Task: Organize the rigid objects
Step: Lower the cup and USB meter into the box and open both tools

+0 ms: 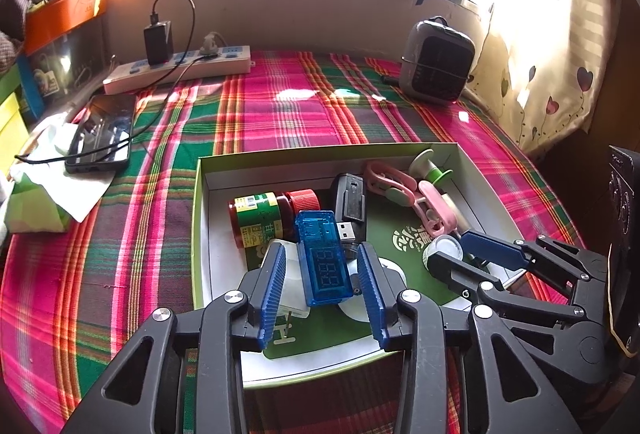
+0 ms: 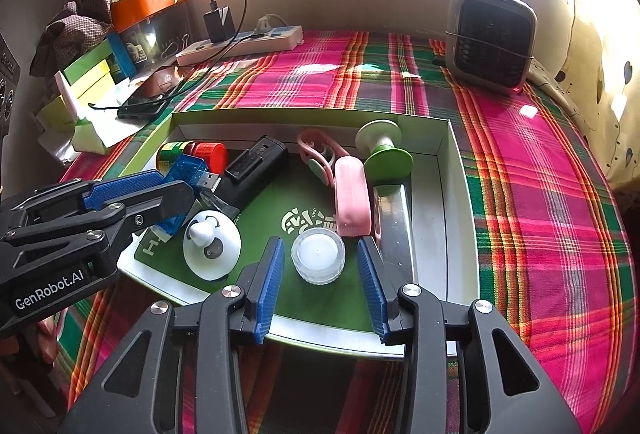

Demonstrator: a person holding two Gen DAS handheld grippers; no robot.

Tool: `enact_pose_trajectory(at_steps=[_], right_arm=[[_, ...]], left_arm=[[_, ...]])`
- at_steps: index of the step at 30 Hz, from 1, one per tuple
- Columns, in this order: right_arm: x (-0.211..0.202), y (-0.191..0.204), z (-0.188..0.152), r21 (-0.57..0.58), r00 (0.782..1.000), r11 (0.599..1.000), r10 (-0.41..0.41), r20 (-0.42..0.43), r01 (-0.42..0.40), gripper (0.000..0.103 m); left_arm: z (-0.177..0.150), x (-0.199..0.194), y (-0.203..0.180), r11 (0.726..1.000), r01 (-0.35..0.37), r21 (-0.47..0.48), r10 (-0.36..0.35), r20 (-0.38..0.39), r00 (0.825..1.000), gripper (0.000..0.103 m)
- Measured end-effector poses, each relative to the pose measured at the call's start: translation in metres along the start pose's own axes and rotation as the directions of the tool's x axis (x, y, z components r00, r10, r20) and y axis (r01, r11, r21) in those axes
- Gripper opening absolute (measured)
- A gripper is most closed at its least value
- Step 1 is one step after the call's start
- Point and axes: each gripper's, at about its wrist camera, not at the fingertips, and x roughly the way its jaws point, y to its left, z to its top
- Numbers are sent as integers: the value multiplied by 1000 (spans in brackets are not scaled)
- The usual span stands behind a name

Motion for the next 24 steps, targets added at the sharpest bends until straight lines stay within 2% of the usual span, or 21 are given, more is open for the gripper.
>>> enact_pose_trajectory(at_steps=[24], right_arm=[[-49, 7, -18, 32, 997, 999, -16, 78, 13, 41]], left_arm=[[-30, -58, -13, 997, -82, -1, 82, 74, 994, 39]])
